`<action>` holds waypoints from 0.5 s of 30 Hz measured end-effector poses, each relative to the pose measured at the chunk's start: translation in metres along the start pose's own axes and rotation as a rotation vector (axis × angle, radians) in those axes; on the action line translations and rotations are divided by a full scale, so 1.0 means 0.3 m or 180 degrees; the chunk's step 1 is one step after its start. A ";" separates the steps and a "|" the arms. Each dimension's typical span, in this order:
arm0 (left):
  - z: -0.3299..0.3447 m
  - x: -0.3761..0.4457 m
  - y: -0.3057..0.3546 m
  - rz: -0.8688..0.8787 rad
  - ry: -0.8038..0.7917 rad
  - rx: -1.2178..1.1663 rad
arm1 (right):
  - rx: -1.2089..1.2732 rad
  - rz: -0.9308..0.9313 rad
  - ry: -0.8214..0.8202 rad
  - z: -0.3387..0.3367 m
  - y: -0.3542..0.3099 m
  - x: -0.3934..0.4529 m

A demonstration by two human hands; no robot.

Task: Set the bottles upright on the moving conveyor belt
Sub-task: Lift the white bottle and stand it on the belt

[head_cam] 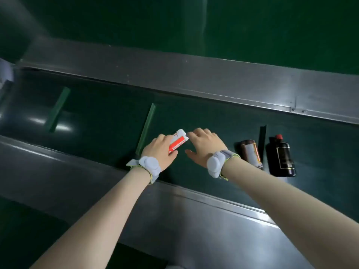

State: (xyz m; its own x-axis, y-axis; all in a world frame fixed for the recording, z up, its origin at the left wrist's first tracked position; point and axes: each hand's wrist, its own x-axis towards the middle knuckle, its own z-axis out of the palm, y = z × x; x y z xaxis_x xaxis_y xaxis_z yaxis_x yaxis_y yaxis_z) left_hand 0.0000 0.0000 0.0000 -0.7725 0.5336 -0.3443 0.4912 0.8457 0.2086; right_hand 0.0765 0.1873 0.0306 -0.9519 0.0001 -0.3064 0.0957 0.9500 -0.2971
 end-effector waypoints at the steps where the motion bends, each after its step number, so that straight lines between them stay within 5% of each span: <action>1: 0.018 0.002 -0.001 -0.0064 -0.0088 0.0006 | -0.0023 0.0007 -0.0126 0.020 -0.007 0.014; 15: 0.515 0.372 -0.259 -0.0753 -0.0839 -0.0013 | -0.0039 0.0298 -0.0852 0.489 0.003 0.360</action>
State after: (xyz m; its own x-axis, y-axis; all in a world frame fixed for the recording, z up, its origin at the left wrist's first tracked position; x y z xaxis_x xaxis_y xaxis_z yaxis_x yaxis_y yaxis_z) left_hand -0.0622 -0.0075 -0.1962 -0.7340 0.3028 -0.6080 0.3090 0.9460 0.0981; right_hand 0.0166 0.1424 -0.1355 -0.8281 0.0072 -0.5605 0.1746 0.9535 -0.2456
